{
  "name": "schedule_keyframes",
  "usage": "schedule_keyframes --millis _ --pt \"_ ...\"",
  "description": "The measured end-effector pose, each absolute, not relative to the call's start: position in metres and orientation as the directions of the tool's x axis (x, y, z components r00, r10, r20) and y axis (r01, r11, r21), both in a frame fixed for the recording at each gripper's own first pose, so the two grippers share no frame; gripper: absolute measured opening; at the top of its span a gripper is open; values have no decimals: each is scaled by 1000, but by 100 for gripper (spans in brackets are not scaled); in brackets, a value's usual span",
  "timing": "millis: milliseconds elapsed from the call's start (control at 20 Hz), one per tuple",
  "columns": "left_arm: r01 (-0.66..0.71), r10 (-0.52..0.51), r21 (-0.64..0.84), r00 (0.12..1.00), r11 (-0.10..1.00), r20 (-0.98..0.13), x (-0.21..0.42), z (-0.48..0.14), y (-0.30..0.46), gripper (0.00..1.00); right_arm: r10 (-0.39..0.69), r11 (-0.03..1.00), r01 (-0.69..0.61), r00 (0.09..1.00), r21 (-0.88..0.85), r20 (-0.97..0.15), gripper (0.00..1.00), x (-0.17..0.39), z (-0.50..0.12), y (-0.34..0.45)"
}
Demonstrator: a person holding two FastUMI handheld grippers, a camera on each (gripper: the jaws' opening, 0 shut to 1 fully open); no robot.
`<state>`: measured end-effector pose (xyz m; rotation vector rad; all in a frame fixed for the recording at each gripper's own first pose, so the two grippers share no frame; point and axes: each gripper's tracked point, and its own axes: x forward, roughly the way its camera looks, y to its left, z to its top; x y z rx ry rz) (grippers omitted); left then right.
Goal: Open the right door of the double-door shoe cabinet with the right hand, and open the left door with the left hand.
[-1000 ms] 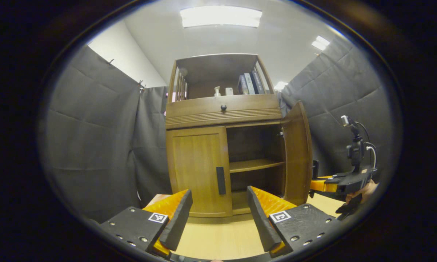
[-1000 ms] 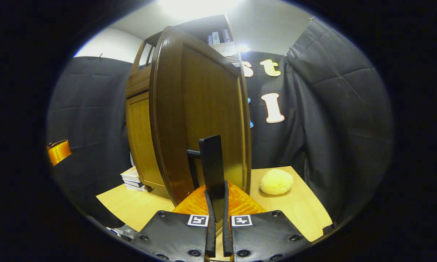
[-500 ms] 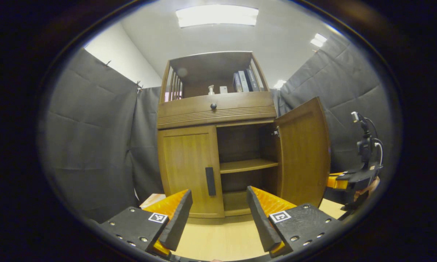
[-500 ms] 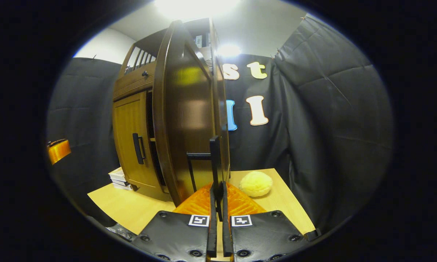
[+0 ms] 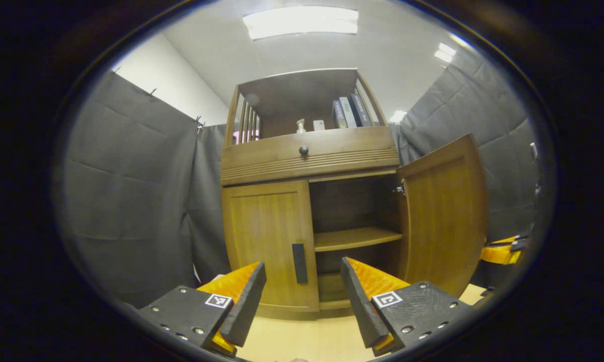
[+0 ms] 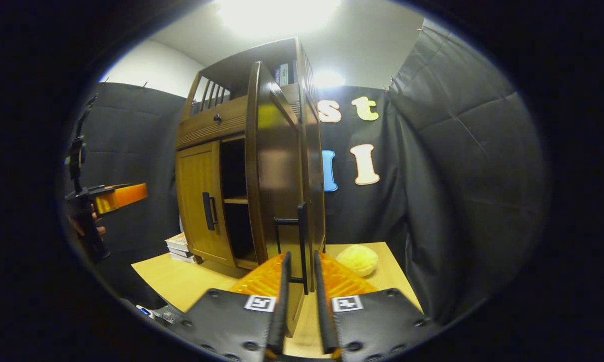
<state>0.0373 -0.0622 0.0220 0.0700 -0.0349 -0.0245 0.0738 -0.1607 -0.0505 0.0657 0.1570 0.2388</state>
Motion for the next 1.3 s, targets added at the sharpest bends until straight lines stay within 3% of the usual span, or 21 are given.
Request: schedule_keyframes --millis 150,400,600,700,800,850,950,1300 --pt "13 -14 61 1000 998 25 46 20 -60 87 201 979 -194 972 63 -123 92 62 -41 -175" --pt "24 -25 63 1000 998 4 62 12 -57 87 93 994 -86 989 66 -113 95 50 -35 -196" --pt "58 -57 50 998 997 -20 68 5 -62 87 27 1000 -26 994 13 -107 92 46 -35 -197" --pt "75 -74 49 997 996 -33 71 2 -64 87 12 1000 -12 994 -3 -109 95 47 -36 -191" --pt "96 -94 40 994 995 -48 73 -3 -67 87 -11 1000 9 992 -23 -126 92 52 -42 -187" --pt "104 -102 39 993 994 -52 74 -5 -68 87 -19 1000 16 992 -27 -129 98 54 -41 -183" --pt "121 -119 35 991 992 -62 78 -9 -70 87 -35 999 31 991 -34 -127 92 58 -38 -175" --pt "150 -149 4 982 989 -120 79 -24 -77 87 -81 996 72 985 -61 -153 97 69 -41 -152"
